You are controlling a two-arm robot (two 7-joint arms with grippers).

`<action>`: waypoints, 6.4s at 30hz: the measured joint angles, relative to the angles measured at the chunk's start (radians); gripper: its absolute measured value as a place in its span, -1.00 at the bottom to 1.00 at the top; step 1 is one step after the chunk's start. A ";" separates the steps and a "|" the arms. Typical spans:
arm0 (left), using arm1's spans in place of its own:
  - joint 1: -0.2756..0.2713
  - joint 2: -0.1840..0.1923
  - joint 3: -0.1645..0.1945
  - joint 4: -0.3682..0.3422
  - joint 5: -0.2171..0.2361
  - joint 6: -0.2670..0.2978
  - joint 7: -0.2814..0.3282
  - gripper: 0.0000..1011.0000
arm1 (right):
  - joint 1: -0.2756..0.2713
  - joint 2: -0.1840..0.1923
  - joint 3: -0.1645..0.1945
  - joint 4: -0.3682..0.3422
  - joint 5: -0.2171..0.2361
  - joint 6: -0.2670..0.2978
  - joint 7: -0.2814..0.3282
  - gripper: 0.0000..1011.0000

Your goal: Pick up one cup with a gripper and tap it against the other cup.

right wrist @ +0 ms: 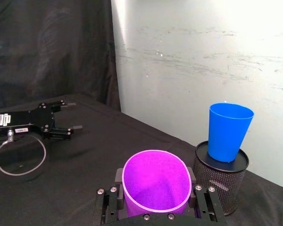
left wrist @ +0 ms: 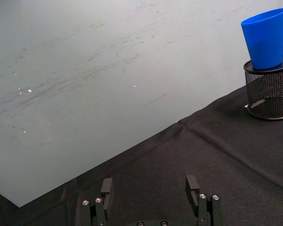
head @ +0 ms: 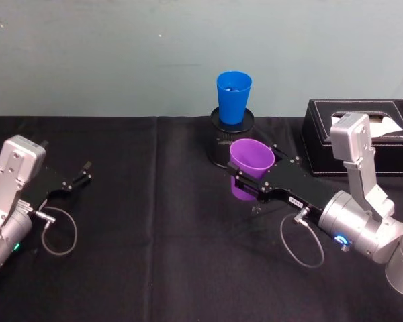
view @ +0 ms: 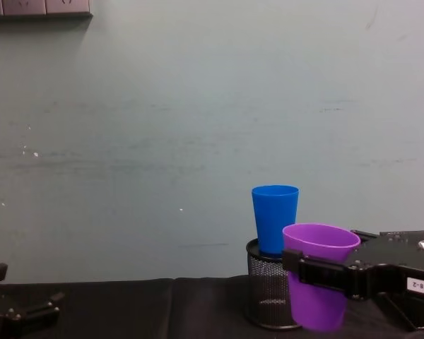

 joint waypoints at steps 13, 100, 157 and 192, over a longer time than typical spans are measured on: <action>0.000 0.000 0.000 0.000 0.000 0.000 0.000 0.98 | 0.000 -0.001 -0.002 0.002 -0.002 -0.003 -0.002 0.45; 0.000 0.000 0.000 0.000 0.000 0.000 0.000 0.98 | 0.000 -0.001 -0.002 0.003 -0.004 -0.004 -0.004 0.45; 0.000 0.000 0.000 0.000 0.000 0.000 0.000 0.98 | 0.000 -0.001 -0.002 0.003 -0.004 -0.004 -0.004 0.45; 0.000 0.000 0.000 0.000 0.000 0.000 0.000 0.98 | 0.274 -0.116 -0.040 0.284 -0.041 0.161 -0.036 0.45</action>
